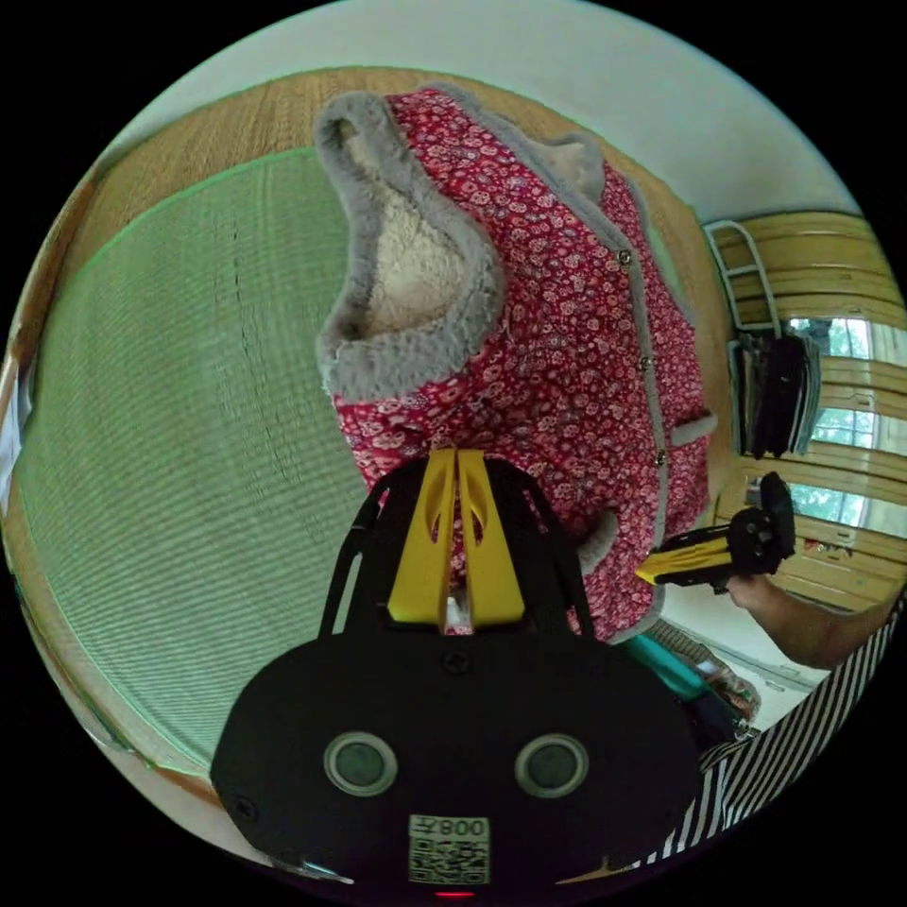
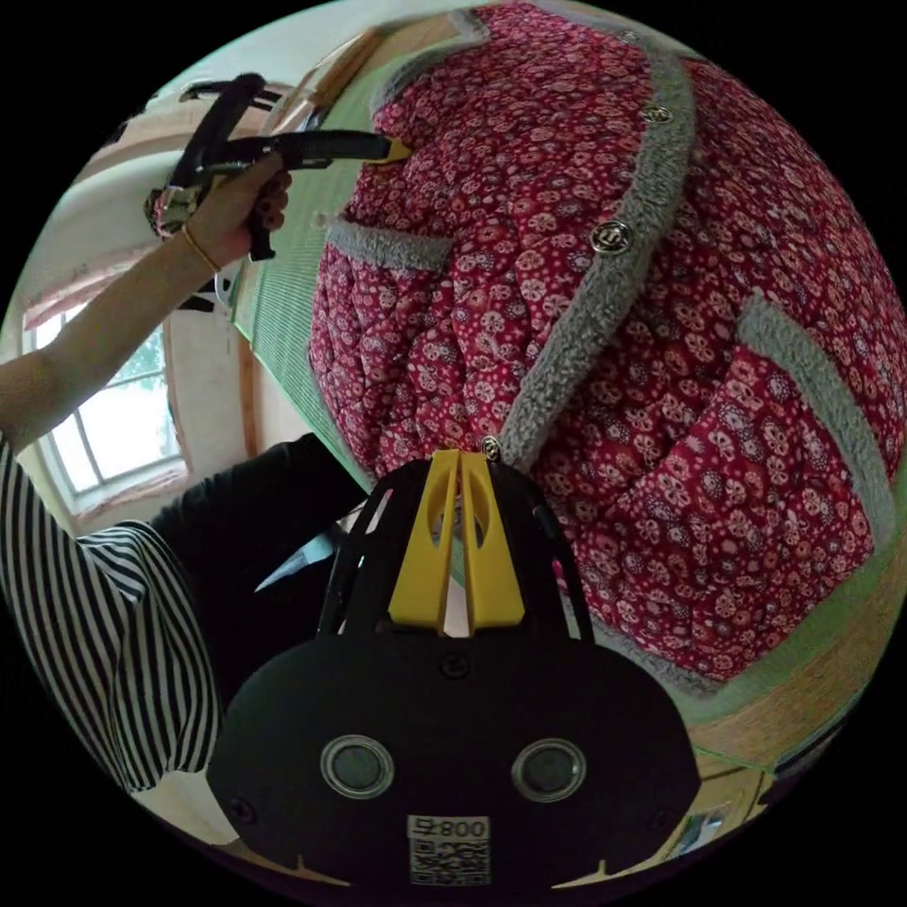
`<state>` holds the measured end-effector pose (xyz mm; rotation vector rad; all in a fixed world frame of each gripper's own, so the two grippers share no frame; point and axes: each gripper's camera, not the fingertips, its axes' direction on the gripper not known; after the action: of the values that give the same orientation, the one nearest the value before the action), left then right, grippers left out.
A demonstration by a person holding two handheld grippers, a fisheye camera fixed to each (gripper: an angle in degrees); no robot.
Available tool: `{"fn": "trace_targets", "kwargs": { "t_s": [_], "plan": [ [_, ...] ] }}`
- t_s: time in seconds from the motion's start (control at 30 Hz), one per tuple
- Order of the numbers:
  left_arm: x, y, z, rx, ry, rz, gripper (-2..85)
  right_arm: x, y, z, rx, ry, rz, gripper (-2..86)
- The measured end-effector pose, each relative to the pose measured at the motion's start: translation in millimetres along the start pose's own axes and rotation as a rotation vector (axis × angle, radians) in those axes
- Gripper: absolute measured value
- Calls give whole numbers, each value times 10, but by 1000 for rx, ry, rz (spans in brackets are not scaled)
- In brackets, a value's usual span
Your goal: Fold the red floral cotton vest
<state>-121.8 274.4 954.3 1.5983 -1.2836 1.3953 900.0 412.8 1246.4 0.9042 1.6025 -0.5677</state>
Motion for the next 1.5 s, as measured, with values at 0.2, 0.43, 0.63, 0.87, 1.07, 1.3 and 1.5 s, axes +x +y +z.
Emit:
{"fn": "trace_targets", "kwargs": {
  "t_s": [0.2,0.43,0.63,0.87,1.07,1.3,1.5],
  "plan": [
    [234,218,-313,129,107,26,10,-24,101,-395,174,10,37,14],
    [289,-50,-573,256,16,104,42,454,-643,-1317,511,128,115,80],
    [81,-217,-234,145,57,95,21,714,-1502,-1309,411,46,84,67],
    [-32,-87,-618,209,94,102,2,545,-1696,-1440,373,43,-4,36],
    [-295,-177,-474,180,84,42,1,615,-2098,-1471,324,77,3,44],
    [-338,-82,-422,238,61,-3,2,833,-1931,-1502,384,59,100,32],
    [98,429,-401,249,118,82,2,352,-1021,-1369,363,91,31,9]
  ]
}}
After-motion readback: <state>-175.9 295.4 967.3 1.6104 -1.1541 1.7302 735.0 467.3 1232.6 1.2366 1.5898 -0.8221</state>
